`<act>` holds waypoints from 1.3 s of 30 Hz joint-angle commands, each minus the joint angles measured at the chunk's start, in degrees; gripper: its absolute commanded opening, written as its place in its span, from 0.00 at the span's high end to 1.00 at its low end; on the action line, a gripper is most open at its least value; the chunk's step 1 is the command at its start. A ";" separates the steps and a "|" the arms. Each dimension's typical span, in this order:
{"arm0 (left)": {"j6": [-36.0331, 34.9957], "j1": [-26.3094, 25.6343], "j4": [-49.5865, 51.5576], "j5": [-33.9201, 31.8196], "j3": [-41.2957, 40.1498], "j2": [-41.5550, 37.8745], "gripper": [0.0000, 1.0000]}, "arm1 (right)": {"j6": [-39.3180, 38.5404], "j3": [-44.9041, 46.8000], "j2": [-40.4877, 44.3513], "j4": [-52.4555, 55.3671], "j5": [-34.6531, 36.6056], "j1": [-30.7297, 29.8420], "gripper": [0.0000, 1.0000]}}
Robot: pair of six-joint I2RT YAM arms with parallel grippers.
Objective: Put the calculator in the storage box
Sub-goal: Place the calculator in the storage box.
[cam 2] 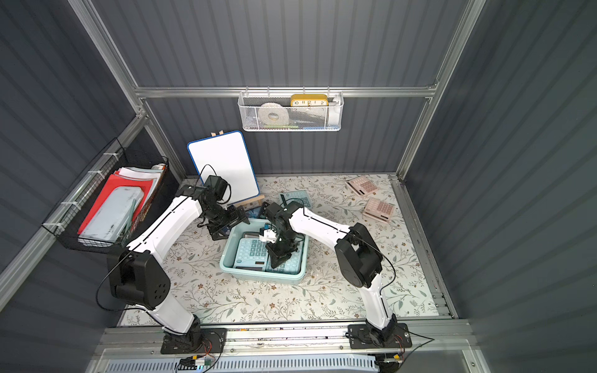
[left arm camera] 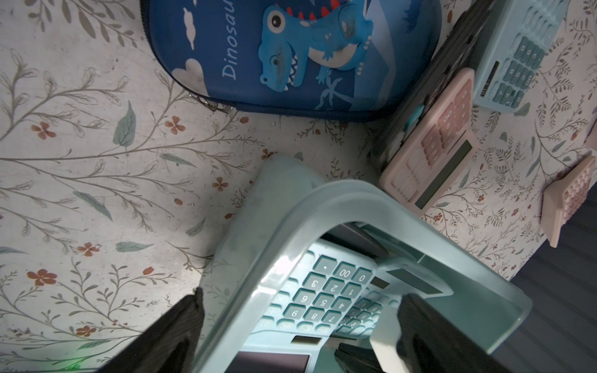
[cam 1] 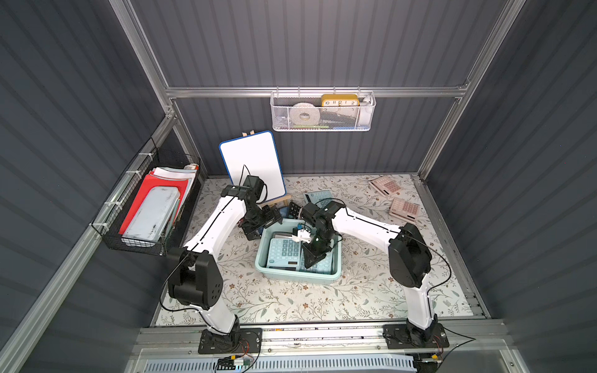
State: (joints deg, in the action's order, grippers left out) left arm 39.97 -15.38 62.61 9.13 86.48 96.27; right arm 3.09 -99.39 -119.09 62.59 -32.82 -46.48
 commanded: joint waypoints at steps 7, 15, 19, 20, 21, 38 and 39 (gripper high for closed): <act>-0.61 0.27 -0.31 1.58 -3.68 -1.95 0.01 | 0.68 -6.55 -4.98 -2.71 -5.04 -1.42 0.88; -1.09 0.35 1.28 -0.10 0.03 -2.36 0.01 | 1.77 -4.33 -0.59 -2.83 -3.03 -0.29 0.88; -1.58 0.35 1.46 -1.17 2.89 -2.00 0.01 | 4.34 -2.44 3.78 -4.36 -1.90 2.14 0.80; -1.84 0.45 1.63 -1.43 3.75 -1.75 0.01 | 5.23 -1.69 5.10 -5.12 -1.63 2.90 0.77; -2.07 0.44 1.73 -1.69 4.53 -1.46 0.01 | 6.16 -1.09 6.38 -5.99 -1.53 3.74 0.73; -6.89 1.03 1.99 -4.02 11.98 3.63 0.01 | 21.07 2.97 14.76 -19.14 2.18 20.44 0.01; -7.08 1.12 2.12 -4.11 12.18 3.91 0.01 | 22.50 3.51 14.97 -20.52 2.37 21.34 0.01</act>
State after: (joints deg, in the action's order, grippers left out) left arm 35.14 -14.76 62.89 5.93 96.90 98.98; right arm 20.84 -97.19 -105.56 46.48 -32.36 -26.89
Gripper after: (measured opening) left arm 0.992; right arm 0.989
